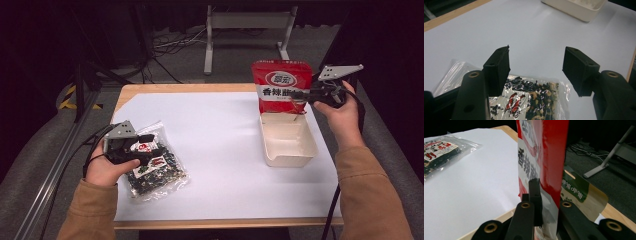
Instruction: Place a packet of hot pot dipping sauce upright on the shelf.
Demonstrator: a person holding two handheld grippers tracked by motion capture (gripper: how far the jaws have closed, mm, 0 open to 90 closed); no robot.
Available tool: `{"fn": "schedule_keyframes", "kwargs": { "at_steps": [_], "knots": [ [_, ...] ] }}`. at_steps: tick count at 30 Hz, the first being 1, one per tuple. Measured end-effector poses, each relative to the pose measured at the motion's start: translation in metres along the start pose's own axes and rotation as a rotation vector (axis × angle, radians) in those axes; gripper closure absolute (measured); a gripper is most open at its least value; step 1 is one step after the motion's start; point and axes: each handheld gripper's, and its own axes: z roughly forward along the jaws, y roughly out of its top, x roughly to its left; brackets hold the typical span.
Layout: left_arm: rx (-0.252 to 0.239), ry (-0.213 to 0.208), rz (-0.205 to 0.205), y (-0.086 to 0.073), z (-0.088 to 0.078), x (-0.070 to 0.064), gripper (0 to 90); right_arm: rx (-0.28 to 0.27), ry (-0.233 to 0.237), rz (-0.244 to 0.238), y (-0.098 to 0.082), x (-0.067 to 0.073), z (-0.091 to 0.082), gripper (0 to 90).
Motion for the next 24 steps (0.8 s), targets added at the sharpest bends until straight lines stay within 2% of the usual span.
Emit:
{"fn": "schedule_keyframes", "kwargs": {
  "at_steps": [15, 17, 19, 22, 24],
  "knots": [
    [0.014, 0.010, -0.066, -0.003, -0.003, 0.005, 32.0, 0.019, 0.012, 0.033, -0.024, -0.009, 0.012, 87.2],
    [0.012, 0.027, -0.077, -0.003, -0.004, 0.006, 30.8, 0.019, 0.012, 0.039, -0.029, -0.011, 0.014, 87.3],
    [0.012, 0.030, -0.070, -0.004, -0.005, 0.007, 30.7, 0.020, 0.013, 0.042, -0.031, -0.012, 0.015, 87.2],
    [0.014, 0.035, -0.081, -0.004, -0.005, 0.007, 27.8, 0.021, 0.012, 0.049, -0.035, -0.014, 0.017, 87.2],
    [0.011, 0.046, -0.070, -0.004, -0.006, 0.007, 27.6, 0.024, 0.015, 0.057, -0.039, -0.016, 0.020, 87.2]
  ]
}}
